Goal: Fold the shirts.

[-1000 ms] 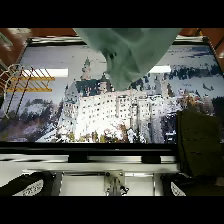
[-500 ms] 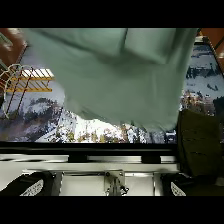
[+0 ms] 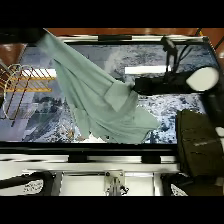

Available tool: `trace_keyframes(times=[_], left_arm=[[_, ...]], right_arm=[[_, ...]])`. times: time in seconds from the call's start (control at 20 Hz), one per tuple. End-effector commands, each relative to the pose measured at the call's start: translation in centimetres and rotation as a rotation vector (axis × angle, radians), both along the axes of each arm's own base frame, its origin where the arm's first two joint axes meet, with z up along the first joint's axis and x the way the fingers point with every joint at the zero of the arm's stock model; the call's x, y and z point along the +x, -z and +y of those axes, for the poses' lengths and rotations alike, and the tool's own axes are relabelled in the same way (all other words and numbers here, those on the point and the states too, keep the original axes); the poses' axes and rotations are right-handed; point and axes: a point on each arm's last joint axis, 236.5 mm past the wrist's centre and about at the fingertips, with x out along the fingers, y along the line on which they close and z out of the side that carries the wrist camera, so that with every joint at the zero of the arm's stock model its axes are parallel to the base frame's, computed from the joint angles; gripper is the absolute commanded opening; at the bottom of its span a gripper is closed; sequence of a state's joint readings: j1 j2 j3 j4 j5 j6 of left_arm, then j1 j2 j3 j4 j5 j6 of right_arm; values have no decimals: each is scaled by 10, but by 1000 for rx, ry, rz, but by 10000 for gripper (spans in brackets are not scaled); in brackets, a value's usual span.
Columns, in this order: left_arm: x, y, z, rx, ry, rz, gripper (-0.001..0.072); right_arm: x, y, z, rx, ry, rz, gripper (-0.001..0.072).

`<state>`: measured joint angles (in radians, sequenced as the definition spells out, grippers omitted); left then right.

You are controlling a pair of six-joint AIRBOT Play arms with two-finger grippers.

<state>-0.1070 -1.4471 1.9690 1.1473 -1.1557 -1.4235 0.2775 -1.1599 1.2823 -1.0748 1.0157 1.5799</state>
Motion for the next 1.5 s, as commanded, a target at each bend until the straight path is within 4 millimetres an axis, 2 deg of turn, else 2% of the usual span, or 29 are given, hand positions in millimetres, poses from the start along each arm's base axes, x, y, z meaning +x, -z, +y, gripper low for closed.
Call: trace_keyframes(times=[0.0, 0.1, 0.15, 0.25, 0.3, 0.35, 0.4, 0.5, 0.6, 0.65, 0.7, 0.75, 0.9, 1.0, 1.1, 1.2, 1.45], left_arm=[[25, 114, -21, -15, 58, 292, 35], [22, 170, -43, -48, 120, 454, 35], [19, 191, -56, -68, 150, 516, 35], [9, 217, -72, -91, 184, 613, 38], [1, 222, -72, -84, 202, 648, 155], [-5, 223, -65, -68, 207, 676, 510], [-11, 221, -52, -48, 184, 709, 675], [-24, 217, -7, 28, 98, 782, 673], [-49, 222, 48, 153, -26, 884, 672], [-61, 229, 64, 199, -75, 920, 672], [-75, 238, 68, 210, -84, 950, 672], [-90, 251, 62, 193, -89, 978, 673], [-141, 301, 30, 104, -82, 1020, 674], [-166, 332, 10, 35, -98, 1022, 675], [-187, 358, -1, 14, -104, 1053, 675], [-193, 370, -13, 5, -85, 1048, 675], [-178, 374, -31, 3, -81, 964, 674]], right_arm=[[61, 54, -10, -56, 123, -80, 64], [78, 85, -2, -27, 156, -41, 64], [78, 105, 6, -15, 155, 9, 64], [73, 132, 20, 1, 143, 89, 65], [70, 136, 24, 7, 137, 108, 64], [68, 134, 25, 9, 132, 110, 64], [66, 130, 25, 8, 123, 105, 64], [62, 115, 17, -7, 113, 81, 64], [57, 98, 7, -23, 107, 59, 64], [53, 92, 3, -31, 103, 56, 64], [49, 89, -2, -47, 96, 59, 64], [45, 89, -7, -72, 86, 65, 64], [31, 101, -19, -157, 51, 111, 64], [29, 105, -25, -193, 44, 115, 64], [29, 106, -27, -202, 44, 111, 65], [30, 106, -27, -202, 44, 110, 64], [30, 106, -29, -213, 44, 106, 64]])
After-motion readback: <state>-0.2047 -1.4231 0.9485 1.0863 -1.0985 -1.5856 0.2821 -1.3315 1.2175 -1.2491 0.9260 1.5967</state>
